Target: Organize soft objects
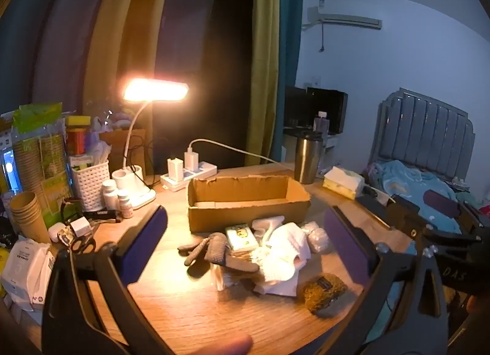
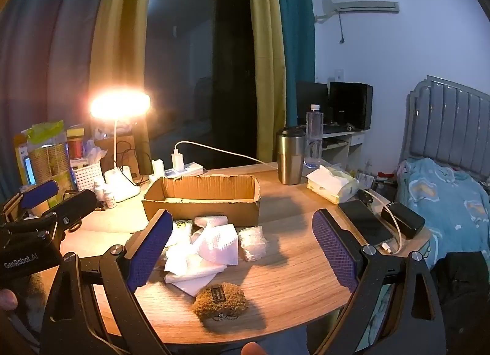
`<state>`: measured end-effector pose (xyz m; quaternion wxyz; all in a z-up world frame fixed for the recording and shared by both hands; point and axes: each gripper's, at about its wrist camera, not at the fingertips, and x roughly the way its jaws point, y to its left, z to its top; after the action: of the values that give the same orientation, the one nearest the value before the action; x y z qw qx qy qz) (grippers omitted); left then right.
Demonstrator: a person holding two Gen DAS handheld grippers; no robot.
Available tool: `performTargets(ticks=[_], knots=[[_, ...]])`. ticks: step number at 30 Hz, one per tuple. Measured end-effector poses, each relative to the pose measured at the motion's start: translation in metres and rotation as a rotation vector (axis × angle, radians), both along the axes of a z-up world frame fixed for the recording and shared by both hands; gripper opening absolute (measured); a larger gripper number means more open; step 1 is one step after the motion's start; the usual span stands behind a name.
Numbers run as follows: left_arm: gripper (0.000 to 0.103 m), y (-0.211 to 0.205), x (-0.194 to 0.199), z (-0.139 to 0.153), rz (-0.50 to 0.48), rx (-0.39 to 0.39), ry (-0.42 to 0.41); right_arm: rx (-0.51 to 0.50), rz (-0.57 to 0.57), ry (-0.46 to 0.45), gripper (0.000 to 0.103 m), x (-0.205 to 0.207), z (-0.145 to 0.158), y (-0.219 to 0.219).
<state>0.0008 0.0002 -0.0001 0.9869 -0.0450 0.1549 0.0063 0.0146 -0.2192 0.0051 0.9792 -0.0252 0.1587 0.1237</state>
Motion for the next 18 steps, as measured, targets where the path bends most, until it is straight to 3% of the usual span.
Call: performTargets(ticks=[18], knots=[[0.103,-0.0046,-0.002,-0.0033,-0.001,-0.009,0.006,0.0,0.007,0.018,0.094,-0.0002,-0.0014,0.0012]])
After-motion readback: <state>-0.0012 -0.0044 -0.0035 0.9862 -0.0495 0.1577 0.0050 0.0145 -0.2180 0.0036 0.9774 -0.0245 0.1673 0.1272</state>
